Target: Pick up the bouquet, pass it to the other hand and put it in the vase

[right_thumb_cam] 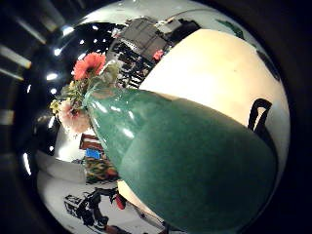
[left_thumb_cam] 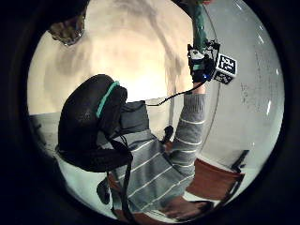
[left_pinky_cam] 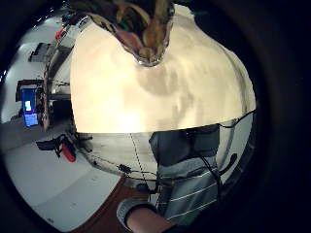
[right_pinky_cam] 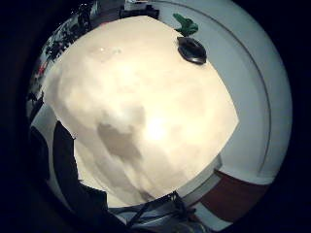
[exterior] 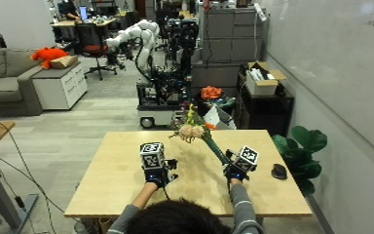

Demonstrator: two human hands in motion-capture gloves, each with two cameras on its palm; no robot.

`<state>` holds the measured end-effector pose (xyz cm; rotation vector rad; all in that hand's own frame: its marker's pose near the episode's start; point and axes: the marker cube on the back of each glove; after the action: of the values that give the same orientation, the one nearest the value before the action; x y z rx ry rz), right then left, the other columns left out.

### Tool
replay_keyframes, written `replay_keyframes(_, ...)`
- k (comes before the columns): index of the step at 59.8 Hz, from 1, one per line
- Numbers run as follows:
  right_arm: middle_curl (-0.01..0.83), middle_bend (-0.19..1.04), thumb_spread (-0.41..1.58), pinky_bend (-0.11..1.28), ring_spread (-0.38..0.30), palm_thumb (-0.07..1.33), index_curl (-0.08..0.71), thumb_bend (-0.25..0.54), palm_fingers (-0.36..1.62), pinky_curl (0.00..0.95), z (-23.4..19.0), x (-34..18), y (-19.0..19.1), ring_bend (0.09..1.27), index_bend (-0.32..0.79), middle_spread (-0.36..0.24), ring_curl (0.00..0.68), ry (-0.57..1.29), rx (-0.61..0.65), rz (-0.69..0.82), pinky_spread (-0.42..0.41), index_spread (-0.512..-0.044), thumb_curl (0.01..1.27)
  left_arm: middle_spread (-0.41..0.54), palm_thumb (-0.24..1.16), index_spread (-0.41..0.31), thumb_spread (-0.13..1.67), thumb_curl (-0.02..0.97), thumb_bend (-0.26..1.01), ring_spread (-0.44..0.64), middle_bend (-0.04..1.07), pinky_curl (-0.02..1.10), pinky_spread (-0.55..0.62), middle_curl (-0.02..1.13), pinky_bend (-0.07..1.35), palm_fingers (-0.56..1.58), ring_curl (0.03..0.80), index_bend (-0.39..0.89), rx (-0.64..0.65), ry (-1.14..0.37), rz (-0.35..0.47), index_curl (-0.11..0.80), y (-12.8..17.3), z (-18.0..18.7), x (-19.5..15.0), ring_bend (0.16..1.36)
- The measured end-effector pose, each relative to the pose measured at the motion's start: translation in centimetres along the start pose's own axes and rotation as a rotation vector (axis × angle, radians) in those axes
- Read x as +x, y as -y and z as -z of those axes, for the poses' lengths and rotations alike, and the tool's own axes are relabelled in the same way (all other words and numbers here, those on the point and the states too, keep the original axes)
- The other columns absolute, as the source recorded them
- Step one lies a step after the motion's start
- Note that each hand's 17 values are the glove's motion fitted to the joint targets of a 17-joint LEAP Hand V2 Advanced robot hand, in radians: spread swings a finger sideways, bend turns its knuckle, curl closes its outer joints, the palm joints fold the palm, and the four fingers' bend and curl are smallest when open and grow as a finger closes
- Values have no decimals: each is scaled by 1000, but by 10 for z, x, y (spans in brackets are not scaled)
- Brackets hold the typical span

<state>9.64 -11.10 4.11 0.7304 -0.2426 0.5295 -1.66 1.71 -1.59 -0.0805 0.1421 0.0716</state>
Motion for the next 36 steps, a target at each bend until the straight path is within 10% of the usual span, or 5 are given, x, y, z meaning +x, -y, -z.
replay_keyframes(14, 660, 920, 963, 795, -180, 1070, 595, -3, 1394, 572, 32, -13, -16, 1054, 684, -137, 613, 109, -175, -40, -216, -189, 502, 95, 381, -73, 1203, 268, -19, 224, 173, 314, 282, 314, 175, 419, 290, 199, 58, -70, 11, 446, 39, 8, -5, 354)
replay_keyframes(36, 655, 937, 943, 802, -177, 1070, 600, -16, 1383, 583, 44, -87, -20, 1074, 696, -131, 612, 1105, -390, 253, -214, -185, 594, 27, 77, -84, 968, 253, -39, 188, 200, 276, 247, 362, 148, 513, 288, 201, 332, -395, -55, 456, 30, 69, 30, 313)
